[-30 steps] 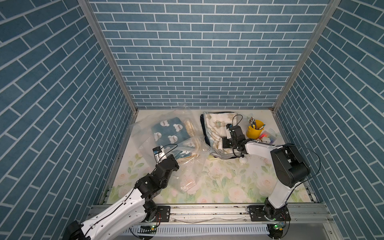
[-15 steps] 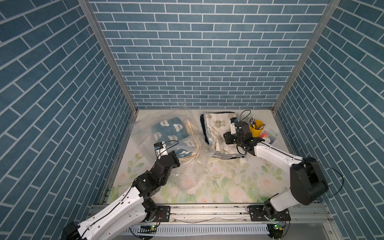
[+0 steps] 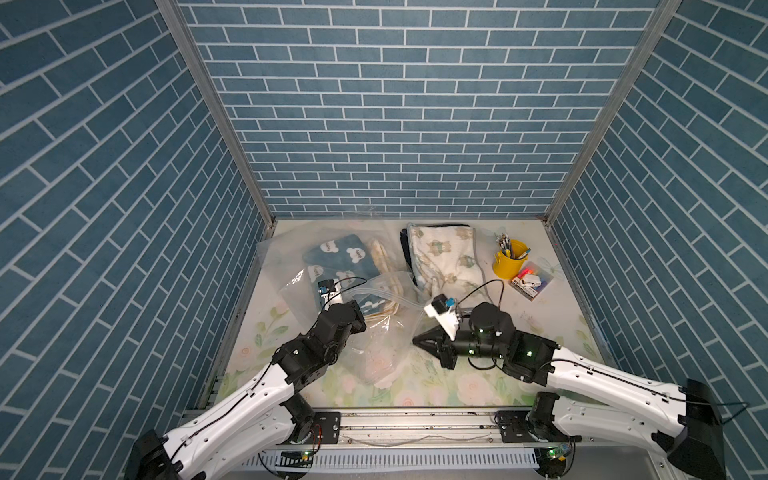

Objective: Take the blanket out of the vacuum bag
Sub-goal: Place the blanket at the center of the board, then take out the blanket from the vacuum bag.

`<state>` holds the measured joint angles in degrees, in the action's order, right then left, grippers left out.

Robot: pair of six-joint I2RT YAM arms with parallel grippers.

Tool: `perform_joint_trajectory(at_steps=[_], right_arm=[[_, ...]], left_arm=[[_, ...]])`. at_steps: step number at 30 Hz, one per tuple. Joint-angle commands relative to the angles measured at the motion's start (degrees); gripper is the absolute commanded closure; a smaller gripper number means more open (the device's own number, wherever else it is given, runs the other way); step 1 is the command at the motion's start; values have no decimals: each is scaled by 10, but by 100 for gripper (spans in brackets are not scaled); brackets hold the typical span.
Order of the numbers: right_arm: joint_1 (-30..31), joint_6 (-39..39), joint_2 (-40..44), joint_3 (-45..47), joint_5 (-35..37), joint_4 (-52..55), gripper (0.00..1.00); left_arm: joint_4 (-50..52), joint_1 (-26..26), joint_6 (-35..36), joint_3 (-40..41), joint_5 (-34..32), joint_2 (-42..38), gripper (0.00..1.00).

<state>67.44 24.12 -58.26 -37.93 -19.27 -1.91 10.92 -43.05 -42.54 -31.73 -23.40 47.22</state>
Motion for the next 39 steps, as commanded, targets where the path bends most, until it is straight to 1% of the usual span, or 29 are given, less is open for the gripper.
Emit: perform_joint_trajectory(at_steps=[1, 3, 5, 7, 11, 13, 15, 18, 20, 23, 26, 27, 29, 30, 32, 33, 35, 37, 38, 39], right_arm=[[62, 24, -61, 17, 34, -48, 92], [67, 29, -115, 24, 43, -70, 93], [64, 20, -167, 18, 36, -86, 92], [43, 11, -227, -2, 24, -92, 92], [-20, 15, -312, -41, 6, -108, 95], [-37, -2, -350, -77, 33, -89, 95], [-58, -13, -392, -121, 37, -69, 95], [-93, -10, -446, -179, 45, -52, 96], [-105, -13, -465, -205, 60, -42, 97], [-114, -15, -475, -239, 85, -18, 97], [-119, -10, -471, -242, 91, -18, 96], [-121, -6, -469, -241, 86, -21, 96], [-124, 2, -465, -237, 72, -30, 95], [-124, 6, -463, -235, 66, -35, 95], [-126, 13, -458, -230, 52, -45, 94], [-127, 17, -456, -228, 47, -47, 93], [-126, 23, -447, -222, 33, -55, 93], [-127, 38, -435, -209, 16, -70, 92], [-127, 50, -428, -201, 6, -81, 90], [-126, 70, -418, -187, -4, -100, 86]], left_arm=[[-39, 0, 1, -13, 4, 33, 100], [-49, 0, 6, -18, -11, 47, 100], [-59, 2, 13, -20, -34, 52, 100], [-68, 13, 22, -19, -44, 54, 100], [-86, 62, 32, -15, -21, 59, 100], [-102, 87, 39, -9, -11, 67, 100], [-125, 108, 48, -5, 1, 80, 100], [-154, 132, 67, -13, 12, 107, 100], [-150, 144, 74, -35, 28, 124, 100], [-114, 145, 87, -75, 63, 133, 100], [-31, 142, 94, -105, 82, 119, 99], [5, 137, 100, -115, 82, 114, 92], [80, 127, 110, -136, 61, 111, 84], [113, 120, 116, -143, 50, 111, 78], [167, 107, 117, -150, 37, 112, 57], [188, 98, 119, -151, 33, 113, 50], [211, 85, 121, -150, 26, 118, 40], [237, 67, 124, -163, 10, 137, 34], [248, 52, 129, -172, 5, 148, 32], [265, 28, 129, -189, -13, 163, 30]])
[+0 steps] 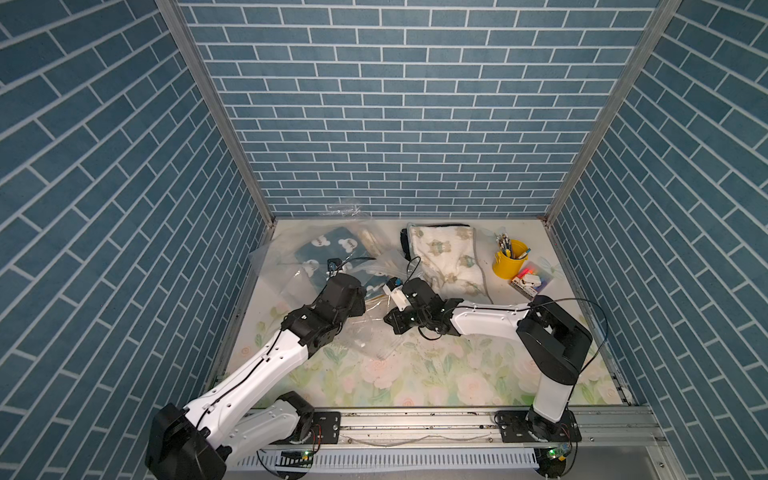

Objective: Take the blanket out of the vacuum bag
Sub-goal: Take out the blanket from the vacuum bag.

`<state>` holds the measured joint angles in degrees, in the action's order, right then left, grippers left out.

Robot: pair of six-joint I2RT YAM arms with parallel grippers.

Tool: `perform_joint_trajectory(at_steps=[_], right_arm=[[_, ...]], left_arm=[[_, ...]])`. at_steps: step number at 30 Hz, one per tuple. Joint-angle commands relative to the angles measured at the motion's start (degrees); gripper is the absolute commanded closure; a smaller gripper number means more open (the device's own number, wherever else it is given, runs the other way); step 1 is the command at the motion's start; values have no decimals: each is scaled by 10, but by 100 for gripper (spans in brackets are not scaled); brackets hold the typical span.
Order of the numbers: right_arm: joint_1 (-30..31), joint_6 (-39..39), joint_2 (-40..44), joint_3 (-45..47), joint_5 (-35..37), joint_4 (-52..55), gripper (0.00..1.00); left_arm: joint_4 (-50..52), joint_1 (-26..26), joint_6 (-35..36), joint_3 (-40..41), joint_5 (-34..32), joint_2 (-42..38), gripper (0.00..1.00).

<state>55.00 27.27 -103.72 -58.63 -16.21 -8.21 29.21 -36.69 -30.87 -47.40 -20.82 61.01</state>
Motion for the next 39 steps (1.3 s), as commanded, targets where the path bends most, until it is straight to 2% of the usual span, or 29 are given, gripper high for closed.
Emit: perform_joint_trajectory(at_steps=[1, 3, 6, 8, 11, 13, 15, 18, 22, 25, 29, 35, 39], right_arm=[[-1, 64, 49, 39, -37, -65, 83], [0, 120, 70, 84, -40, -124, 82], [13, 187, 99, 145, -7, -201, 83], [28, 211, 113, 172, 26, -227, 84], [54, 224, 115, 183, 35, -237, 87], [80, 225, 110, 185, 36, -238, 88], [100, 227, 102, 188, 33, -244, 89], [107, 254, 94, 204, 28, -285, 91], [100, 298, 84, 210, 69, -335, 93], [81, 368, 41, 209, 84, -432, 92], [74, 406, -12, 158, 95, -473, 90], [70, 456, -59, 90, 150, -474, 79], [68, 519, -110, 62, 183, -507, 74]], left_arm=[[102, -63, 8, -51, -64, 38, 29], [131, -101, -2, -75, -110, 56, 28], [135, -104, 9, -87, -146, 70, 34], [130, -104, 16, -96, -165, 73, 52], [125, -104, 29, -105, -185, 75, 81], [124, -104, 39, -114, -172, 76, 94], [127, -105, 46, -123, -151, 73, 100], [135, -109, 51, -130, -134, 60, 100], [141, -113, 58, -130, -91, 34, 100], [131, -116, 58, -112, -78, 7, 100], [102, -116, 57, -84, -63, -30, 100], [44, -116, 52, -27, -33, -72, 100], [3, -116, 51, -4, -23, -91, 100]])
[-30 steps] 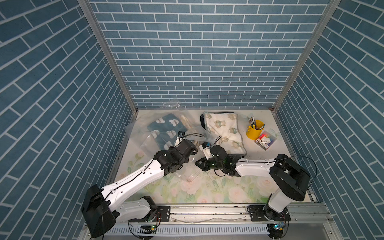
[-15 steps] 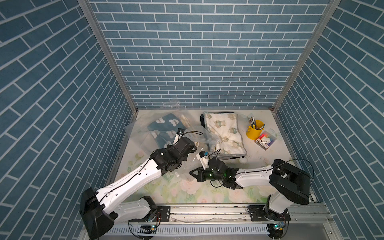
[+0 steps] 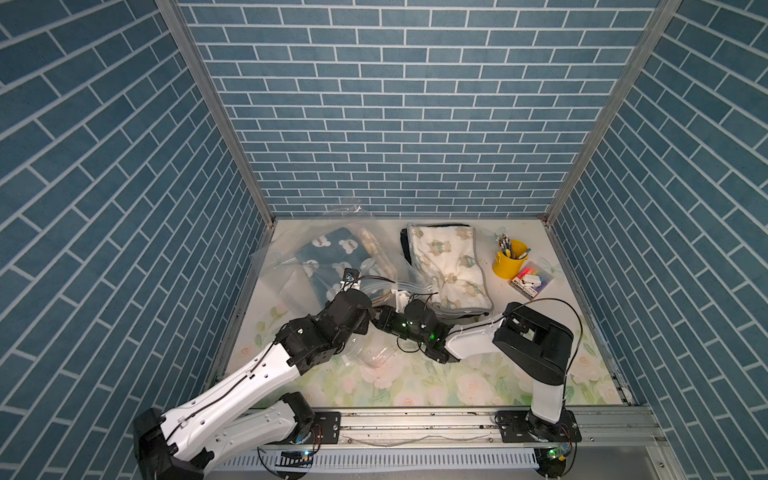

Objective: Take the blanket out of the vacuum bag
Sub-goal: Take out the blanket from the vacuum bag.

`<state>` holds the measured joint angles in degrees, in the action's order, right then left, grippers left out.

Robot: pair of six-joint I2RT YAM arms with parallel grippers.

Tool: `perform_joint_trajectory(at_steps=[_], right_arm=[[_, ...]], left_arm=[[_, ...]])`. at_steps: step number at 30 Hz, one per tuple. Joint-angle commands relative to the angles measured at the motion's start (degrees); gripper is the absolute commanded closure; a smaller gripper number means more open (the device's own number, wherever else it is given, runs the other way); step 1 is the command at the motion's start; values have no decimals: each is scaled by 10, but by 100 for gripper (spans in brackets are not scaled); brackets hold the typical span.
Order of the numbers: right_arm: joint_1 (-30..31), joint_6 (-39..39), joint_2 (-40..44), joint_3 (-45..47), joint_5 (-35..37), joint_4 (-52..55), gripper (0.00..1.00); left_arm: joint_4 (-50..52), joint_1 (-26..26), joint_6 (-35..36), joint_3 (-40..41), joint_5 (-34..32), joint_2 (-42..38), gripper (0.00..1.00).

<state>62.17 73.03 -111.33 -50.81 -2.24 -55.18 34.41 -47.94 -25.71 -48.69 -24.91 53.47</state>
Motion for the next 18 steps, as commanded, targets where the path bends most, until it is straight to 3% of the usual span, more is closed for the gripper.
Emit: perform_joint_trajectory(at_steps=[1, 9, 18], right_arm=[[-7, 71, -44, -26, 48, -40, 73], [-23, 102, -101, -88, 83, -32, 61], [-27, 116, -121, -75, 68, -29, 50]], left_arm=[[-54, -3, -1, 10, 16, -19, 100], [-104, -4, 14, 33, 34, -55, 100], [-106, -4, 5, 43, 31, -41, 100]])
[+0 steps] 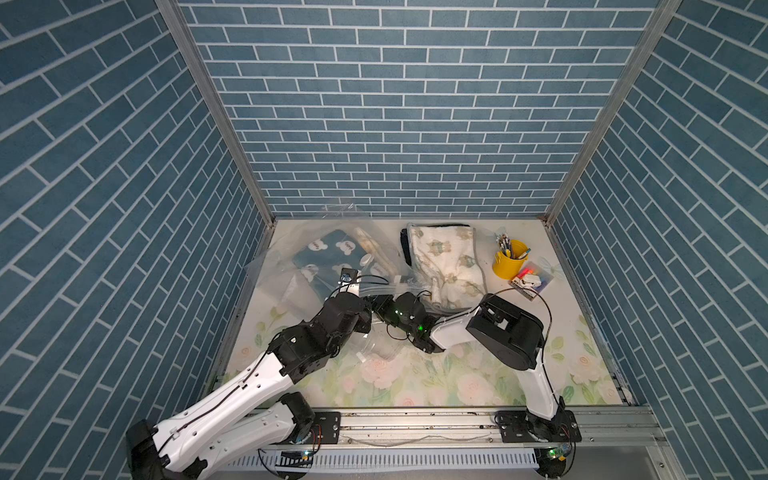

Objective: Take the blanket out of the vacuum bag
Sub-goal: Take out the blanket from the vacuum bag.

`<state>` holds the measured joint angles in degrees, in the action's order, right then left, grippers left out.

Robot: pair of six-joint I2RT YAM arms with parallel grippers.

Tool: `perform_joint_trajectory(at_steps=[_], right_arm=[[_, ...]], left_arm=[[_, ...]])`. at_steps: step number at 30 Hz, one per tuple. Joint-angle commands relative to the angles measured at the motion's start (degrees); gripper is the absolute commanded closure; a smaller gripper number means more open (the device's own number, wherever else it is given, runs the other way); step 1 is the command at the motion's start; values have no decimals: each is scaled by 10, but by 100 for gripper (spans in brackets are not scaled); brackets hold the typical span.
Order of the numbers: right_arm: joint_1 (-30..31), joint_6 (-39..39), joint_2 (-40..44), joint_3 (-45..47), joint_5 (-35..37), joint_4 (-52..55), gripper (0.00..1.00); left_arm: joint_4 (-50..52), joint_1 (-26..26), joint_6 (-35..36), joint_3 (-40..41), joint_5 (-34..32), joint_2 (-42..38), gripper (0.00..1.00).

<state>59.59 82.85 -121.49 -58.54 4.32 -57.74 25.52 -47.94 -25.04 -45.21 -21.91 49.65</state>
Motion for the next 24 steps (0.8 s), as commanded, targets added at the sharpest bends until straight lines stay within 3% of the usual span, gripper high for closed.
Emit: perform_joint_trajectory(at_steps=[1, 18, 22, 24], right_arm=[[-2, 17, -23, 0, -1, -6, 50], [-26, -8, -92, -84, -72, 0, 48], [-26, -17, -85, -92, -84, -7, 55], [-25, -29, -79, -95, -105, -8, 65]], left_arm=[[-18, -4, -5, 11, -2, -3, 100], [-16, -4, -28, 36, -11, -24, 98], [-16, -4, -29, 41, -13, -25, 98], [-16, -4, -29, 43, -14, -27, 98]])
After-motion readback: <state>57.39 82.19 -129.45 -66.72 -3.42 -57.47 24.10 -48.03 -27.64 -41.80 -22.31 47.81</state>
